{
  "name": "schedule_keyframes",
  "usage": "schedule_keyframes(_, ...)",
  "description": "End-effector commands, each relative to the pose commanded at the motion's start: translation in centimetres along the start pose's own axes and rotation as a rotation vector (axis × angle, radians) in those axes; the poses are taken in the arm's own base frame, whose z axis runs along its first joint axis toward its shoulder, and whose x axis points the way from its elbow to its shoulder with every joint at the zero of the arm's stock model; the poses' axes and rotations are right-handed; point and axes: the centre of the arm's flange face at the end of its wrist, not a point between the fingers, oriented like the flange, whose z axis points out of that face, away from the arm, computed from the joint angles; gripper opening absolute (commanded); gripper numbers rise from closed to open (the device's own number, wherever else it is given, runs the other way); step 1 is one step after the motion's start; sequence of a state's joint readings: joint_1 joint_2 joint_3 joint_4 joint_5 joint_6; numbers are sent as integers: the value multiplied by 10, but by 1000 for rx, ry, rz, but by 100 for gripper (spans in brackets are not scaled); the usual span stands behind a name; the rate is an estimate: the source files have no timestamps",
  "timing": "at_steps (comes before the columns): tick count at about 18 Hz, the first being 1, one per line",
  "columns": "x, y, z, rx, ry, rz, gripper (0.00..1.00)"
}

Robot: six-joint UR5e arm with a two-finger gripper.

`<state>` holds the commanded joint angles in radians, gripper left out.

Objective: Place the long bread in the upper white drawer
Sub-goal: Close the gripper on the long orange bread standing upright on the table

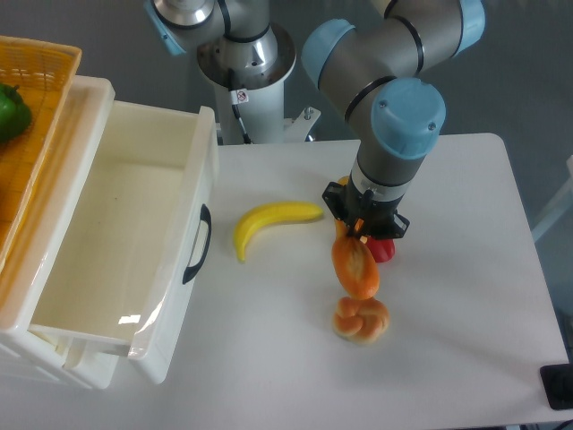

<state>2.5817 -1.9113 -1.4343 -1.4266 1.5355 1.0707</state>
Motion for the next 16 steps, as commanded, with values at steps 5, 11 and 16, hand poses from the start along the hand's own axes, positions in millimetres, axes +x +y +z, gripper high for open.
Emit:
schedule_keyframes(5,-3,-3,-1,-2,-6,-18,0)
schedule_keyframes(11,3,-4,-10,2,-9,-58,0)
schedule_keyframes(16,20,-6,-33,43,-10,-100,0)
